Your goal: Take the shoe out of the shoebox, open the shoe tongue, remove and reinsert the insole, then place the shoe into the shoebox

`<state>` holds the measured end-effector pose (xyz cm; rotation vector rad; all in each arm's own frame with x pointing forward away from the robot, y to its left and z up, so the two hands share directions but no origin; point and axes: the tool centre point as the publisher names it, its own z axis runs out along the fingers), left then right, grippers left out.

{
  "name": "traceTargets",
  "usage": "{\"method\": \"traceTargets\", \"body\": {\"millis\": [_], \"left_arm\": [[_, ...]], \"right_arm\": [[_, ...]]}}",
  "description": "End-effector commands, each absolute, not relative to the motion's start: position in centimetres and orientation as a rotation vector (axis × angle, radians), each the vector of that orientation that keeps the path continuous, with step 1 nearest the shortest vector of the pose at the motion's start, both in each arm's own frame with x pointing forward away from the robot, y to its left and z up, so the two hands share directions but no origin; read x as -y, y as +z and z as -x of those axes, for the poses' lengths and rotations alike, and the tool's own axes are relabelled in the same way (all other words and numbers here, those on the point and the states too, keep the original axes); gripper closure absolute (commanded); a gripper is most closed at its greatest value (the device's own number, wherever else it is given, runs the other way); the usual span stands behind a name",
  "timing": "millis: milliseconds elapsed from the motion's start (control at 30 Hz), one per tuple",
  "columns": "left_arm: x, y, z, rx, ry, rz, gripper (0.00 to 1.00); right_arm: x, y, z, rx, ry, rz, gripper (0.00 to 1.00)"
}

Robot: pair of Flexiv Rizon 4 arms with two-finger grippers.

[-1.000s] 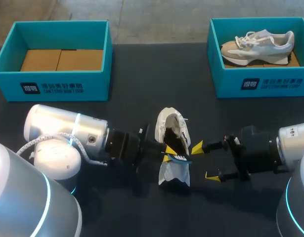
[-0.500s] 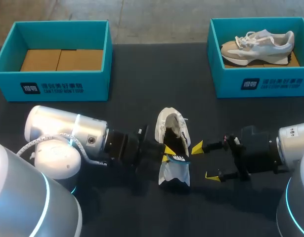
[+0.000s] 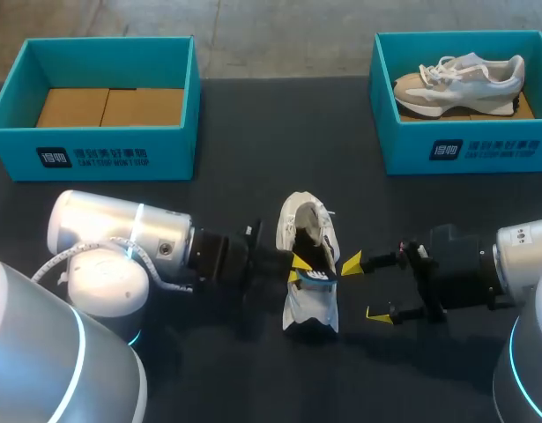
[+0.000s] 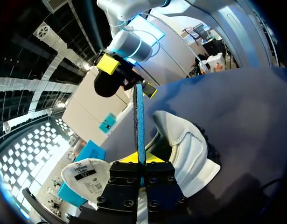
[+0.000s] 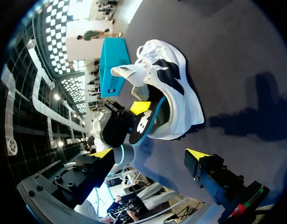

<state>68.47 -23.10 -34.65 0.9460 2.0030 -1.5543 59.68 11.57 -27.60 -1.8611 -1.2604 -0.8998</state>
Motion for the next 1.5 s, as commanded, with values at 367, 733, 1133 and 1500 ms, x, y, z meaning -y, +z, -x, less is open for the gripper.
{"method": "traceTargets", "body": {"millis": [367,733,1133,1500], "left_arm": [[23.4,-34.5,-68.6,-2.001,-1.561,-0.951,0.85],[23.5,-33.5,-67.6,-1.985,-1.576,-0.966,0.69],[23.5,-32.9,-66.3,-1.974,-1.607,-0.983,1.0],[23.1,-33.3,-66.2,-1.977,-1.622,-0.971,1.0]], "right_arm": [[-11.6,-27.5,-59.5,1.261,-0.9,1.865,0.0],[-11.6,-27.5,-59.5,1.261,-0.9,1.865,0.0],[-11.6,-27.5,-59.5,1.261,-0.9,1.865,0.0],[-11.6,-27.5,-59.5,1.261,-0.9,1.865,0.0]]}}
